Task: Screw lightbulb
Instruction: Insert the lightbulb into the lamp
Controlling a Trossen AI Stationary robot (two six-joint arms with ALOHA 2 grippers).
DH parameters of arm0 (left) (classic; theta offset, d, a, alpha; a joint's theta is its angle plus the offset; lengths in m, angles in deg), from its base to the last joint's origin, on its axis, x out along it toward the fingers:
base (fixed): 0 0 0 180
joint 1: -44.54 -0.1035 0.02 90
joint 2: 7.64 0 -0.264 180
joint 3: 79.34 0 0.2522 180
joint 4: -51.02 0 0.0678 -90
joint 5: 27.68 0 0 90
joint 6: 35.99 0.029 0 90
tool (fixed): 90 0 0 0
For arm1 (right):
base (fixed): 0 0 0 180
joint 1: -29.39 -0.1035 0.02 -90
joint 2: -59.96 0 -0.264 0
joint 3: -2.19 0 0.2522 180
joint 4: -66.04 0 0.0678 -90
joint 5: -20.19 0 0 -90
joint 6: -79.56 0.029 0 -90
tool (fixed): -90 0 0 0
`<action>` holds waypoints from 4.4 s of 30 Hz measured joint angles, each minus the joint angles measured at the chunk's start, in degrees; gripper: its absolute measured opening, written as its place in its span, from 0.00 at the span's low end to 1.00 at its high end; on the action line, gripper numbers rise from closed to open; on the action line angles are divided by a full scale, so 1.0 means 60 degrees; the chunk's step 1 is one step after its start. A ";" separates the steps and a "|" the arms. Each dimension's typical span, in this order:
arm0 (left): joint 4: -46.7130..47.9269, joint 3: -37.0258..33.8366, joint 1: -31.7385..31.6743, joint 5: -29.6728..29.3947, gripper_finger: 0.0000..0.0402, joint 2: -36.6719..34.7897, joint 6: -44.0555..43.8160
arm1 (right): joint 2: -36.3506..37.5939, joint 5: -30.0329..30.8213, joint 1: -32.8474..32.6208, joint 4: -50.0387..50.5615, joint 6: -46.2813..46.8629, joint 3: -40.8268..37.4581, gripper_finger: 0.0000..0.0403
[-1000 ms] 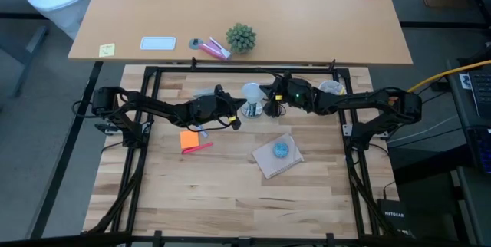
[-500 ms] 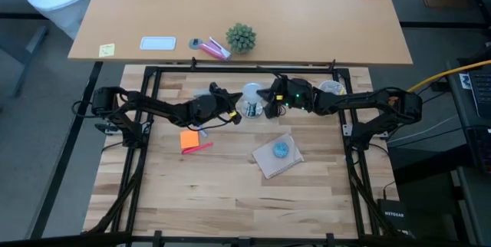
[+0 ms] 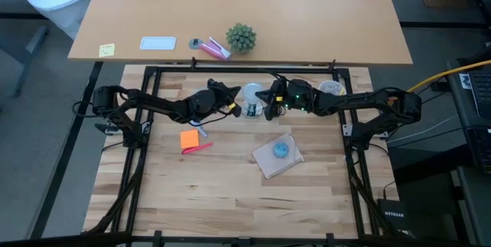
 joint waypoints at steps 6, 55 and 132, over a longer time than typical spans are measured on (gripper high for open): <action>-0.1685 0.0007 0.0084 0.1020 0.00 0.0000 0.0754 | 0.0000 0.0055 0.0000 -0.0019 0.0000 0.0000 0.03; 0.0103 0.0015 0.0233 0.2460 0.00 0.0229 0.0484 | -0.0007 0.0902 0.0015 -0.0858 -0.0399 -0.0007 0.03; -0.1236 0.0011 -0.0044 0.2395 0.00 0.0237 0.1066 | -0.0007 0.0157 0.0004 -0.0220 0.0495 -0.0007 0.03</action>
